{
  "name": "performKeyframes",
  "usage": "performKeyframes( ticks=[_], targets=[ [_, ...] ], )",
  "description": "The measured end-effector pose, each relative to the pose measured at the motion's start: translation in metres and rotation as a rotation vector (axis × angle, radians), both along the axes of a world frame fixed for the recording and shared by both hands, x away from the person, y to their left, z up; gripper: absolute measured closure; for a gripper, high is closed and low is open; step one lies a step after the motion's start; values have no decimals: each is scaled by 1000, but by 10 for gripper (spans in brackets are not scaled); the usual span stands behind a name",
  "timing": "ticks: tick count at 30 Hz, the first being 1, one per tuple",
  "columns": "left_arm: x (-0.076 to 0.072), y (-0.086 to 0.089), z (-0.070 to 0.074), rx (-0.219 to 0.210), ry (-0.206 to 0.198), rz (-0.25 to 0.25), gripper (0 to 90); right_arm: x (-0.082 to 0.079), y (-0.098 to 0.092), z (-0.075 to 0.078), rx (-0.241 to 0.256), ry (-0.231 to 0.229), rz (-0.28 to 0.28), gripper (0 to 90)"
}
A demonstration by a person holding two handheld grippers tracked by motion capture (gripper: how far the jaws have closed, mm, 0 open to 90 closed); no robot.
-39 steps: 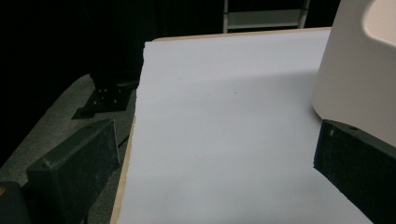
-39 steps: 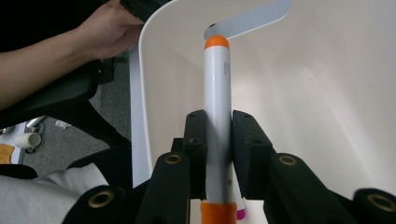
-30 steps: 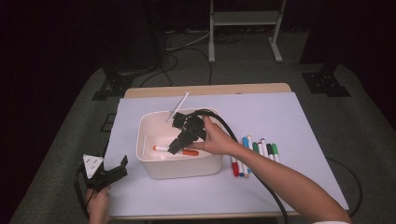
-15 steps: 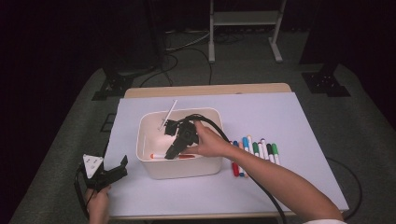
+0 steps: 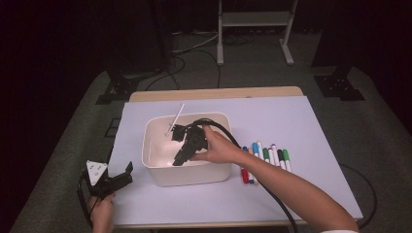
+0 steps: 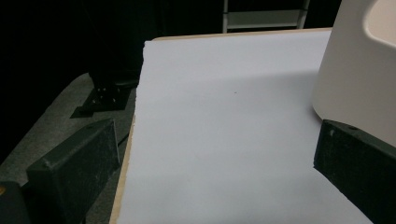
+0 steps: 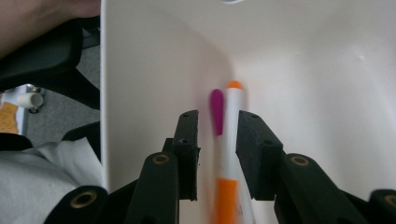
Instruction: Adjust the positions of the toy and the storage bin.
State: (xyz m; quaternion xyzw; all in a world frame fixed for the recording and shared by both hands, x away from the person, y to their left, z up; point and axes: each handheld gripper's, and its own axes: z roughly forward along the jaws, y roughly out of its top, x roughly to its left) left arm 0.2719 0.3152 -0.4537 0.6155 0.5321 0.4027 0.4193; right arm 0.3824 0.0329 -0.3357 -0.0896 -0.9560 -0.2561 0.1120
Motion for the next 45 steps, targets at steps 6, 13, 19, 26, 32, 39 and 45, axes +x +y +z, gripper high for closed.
performKeyframes(
  ticks=[6,13,19,26,32,39,45],
  targets=[
    [0,0,0,5,4,0,0,-3,-27,21,60,-26,-37,649],
    [0,-1,0,9,5,2,0,-4,-76,43,112,-47,-120,622],
    [0,-1,0,10,8,3,0,-5,-122,57,151,-70,-209,601],
    [0,-1,0,10,9,5,0,-10,-175,57,174,-86,-301,583],
    [0,-1,0,11,8,5,0,-13,-222,47,194,-104,-399,570],
    [0,-1,0,9,6,7,0,-15,-270,16,168,-85,-513,571],
    [0,-1,0,14,7,7,0,-18,-304,-19,133,-56,-604,571]
  ],
)
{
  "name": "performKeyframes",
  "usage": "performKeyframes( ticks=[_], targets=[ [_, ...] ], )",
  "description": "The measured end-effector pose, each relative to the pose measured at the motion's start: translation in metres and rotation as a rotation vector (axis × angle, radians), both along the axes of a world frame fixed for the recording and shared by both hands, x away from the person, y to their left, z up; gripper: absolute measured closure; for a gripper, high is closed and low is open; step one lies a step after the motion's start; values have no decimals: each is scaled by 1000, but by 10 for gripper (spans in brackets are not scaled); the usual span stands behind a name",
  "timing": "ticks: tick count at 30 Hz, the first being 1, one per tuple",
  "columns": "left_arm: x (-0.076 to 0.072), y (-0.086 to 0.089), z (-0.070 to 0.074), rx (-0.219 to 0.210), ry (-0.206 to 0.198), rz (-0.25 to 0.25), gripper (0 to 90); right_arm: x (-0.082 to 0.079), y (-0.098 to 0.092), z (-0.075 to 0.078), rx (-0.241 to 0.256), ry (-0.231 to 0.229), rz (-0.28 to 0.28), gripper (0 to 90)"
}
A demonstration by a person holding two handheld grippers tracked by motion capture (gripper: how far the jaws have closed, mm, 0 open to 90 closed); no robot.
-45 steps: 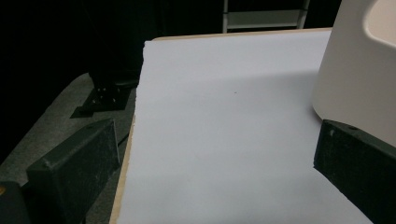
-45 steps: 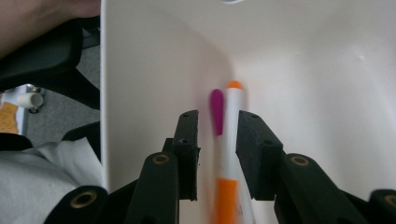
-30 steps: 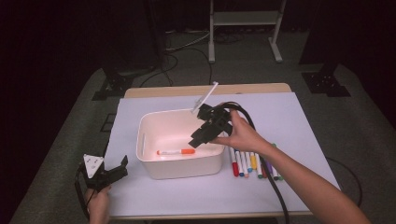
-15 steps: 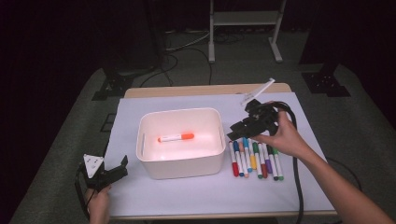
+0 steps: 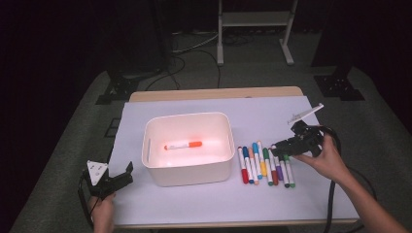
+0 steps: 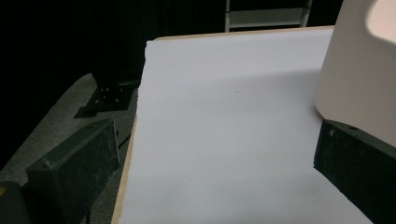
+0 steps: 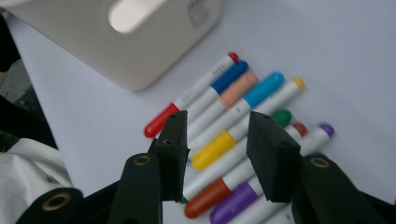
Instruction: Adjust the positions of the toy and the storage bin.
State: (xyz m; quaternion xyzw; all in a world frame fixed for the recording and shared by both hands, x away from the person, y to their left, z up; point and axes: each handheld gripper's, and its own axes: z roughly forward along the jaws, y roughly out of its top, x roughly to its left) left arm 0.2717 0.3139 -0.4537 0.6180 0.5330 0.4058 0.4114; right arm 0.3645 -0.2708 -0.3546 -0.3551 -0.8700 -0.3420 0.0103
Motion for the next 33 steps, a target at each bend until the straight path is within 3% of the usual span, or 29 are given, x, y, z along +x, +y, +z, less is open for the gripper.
performKeyframes(
  ticks=[6,11,23,25,29,33],
  targets=[
    [0,0,0,1,-3,-3,0,-7,-21,-33,-27,39,-78,573],
    [0,0,0,1,-2,-2,0,-13,-34,-53,-52,41,-163,573],
    [-1,0,0,1,-7,-7,0,-18,-42,-71,-129,18,-268,564],
    [-1,0,0,1,-8,-7,0,-19,-46,-73,-112,21,-289,570],
    [-1,0,0,1,-7,-8,0,-22,-51,-76,-123,22,-311,571],
    [-1,0,0,1,-6,-7,0,-26,-53,-79,-166,20,-332,604]
  ],
)
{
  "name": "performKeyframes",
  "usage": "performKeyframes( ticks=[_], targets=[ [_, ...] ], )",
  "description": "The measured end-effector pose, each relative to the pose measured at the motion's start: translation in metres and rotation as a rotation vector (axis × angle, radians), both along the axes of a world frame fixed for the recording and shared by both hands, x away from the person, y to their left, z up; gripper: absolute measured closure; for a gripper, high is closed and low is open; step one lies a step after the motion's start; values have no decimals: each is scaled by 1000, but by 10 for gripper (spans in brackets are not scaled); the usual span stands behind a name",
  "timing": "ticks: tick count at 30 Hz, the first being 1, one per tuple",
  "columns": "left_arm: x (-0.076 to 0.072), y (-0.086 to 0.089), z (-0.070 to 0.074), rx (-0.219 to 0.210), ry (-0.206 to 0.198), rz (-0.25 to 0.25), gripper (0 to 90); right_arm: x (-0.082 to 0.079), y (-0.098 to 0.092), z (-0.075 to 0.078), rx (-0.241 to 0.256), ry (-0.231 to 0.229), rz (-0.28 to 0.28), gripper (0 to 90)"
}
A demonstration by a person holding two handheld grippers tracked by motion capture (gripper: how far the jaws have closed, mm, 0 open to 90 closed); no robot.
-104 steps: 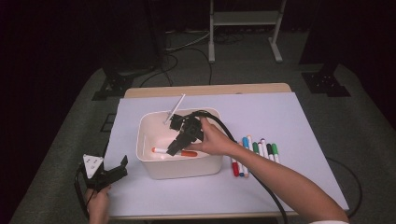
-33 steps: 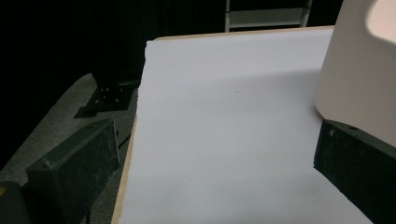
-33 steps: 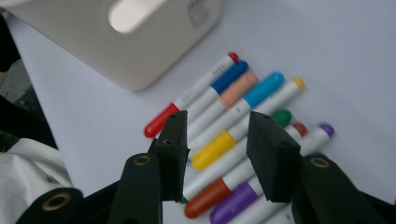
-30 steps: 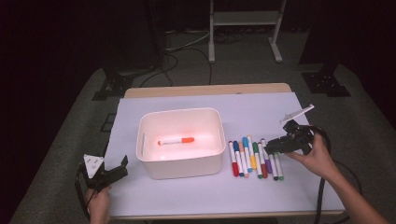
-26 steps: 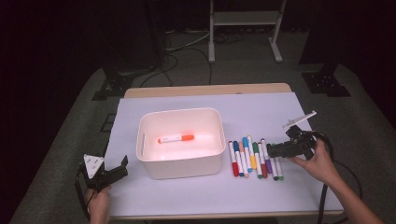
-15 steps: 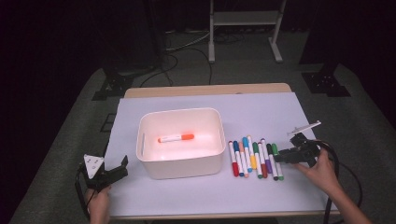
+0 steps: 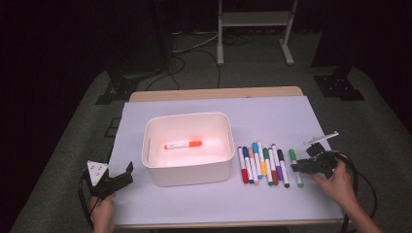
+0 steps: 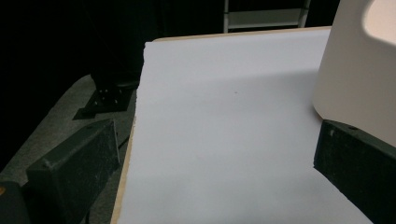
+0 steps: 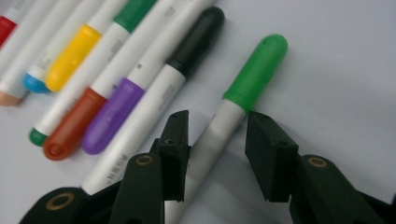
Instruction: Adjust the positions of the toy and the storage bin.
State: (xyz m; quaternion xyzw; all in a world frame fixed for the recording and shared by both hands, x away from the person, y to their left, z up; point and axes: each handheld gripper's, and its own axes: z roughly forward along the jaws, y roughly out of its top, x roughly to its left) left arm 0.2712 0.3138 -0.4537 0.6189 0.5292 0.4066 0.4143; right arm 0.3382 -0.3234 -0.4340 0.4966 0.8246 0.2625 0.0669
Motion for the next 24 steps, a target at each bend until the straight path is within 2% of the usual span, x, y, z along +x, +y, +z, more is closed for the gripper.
performKeyframes(
  ticks=[3,6,9,12,17,18,20,24],
  targets=[
    [0,0,0,2,-1,-1,0,-2,-3,0,-14,-17,-9,658],
    [0,0,0,1,0,-1,0,-6,-4,-1,-63,-47,-18,737],
    [0,0,0,2,0,-1,0,-6,-3,-1,-76,-51,-25,751],
    [0,0,0,1,0,-1,0,-5,-6,0,-56,-38,-23,756],
    [0,0,0,-1,3,2,0,-6,-9,4,20,-14,3,756],
    [0,0,0,0,4,2,0,-6,-8,6,38,-9,12,757],
    [0,0,0,1,3,1,0,-7,-5,12,35,-15,31,756],
    [0,0,0,-1,3,2,0,-9,3,30,89,-27,70,756]
  ],
)
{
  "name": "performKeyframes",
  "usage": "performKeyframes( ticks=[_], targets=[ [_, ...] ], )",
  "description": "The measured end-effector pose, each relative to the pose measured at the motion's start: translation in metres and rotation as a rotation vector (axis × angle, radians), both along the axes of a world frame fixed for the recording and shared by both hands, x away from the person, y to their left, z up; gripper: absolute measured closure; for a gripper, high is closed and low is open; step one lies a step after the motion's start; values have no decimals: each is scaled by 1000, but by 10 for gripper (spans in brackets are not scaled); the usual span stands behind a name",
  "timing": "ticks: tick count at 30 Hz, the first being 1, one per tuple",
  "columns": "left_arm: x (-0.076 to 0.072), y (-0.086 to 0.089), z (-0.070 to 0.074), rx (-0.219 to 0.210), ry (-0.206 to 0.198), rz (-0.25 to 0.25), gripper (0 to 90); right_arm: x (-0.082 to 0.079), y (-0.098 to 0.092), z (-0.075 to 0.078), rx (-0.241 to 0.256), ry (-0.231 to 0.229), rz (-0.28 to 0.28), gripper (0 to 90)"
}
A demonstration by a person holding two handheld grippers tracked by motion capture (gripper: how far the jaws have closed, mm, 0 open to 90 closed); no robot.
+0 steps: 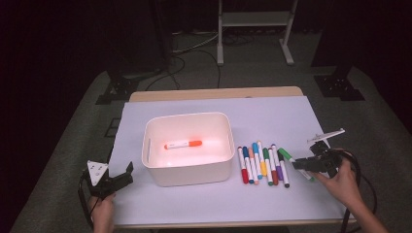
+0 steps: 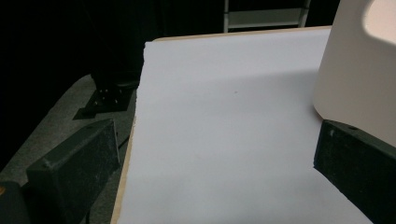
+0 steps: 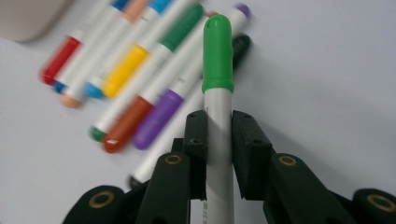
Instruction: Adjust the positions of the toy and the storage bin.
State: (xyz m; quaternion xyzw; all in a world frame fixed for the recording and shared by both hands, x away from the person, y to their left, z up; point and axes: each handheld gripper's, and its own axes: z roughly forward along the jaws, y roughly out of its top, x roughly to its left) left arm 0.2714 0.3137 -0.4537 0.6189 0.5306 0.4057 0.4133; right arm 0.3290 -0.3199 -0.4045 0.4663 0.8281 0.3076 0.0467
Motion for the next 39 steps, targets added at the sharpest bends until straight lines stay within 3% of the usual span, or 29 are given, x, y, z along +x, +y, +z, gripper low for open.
performKeyframes(
  ticks=[8,22,31,39],
  targets=[
    [0,0,0,0,0,-1,0,-7,32,50,79,-53,129,756],
    [0,0,0,-2,0,-4,0,-5,108,120,107,-101,360,756],
    [0,0,0,-2,2,-5,0,2,162,140,108,-91,499,756],
    [0,0,0,-3,0,-7,0,8,206,146,100,-84,606,756]
  ],
)
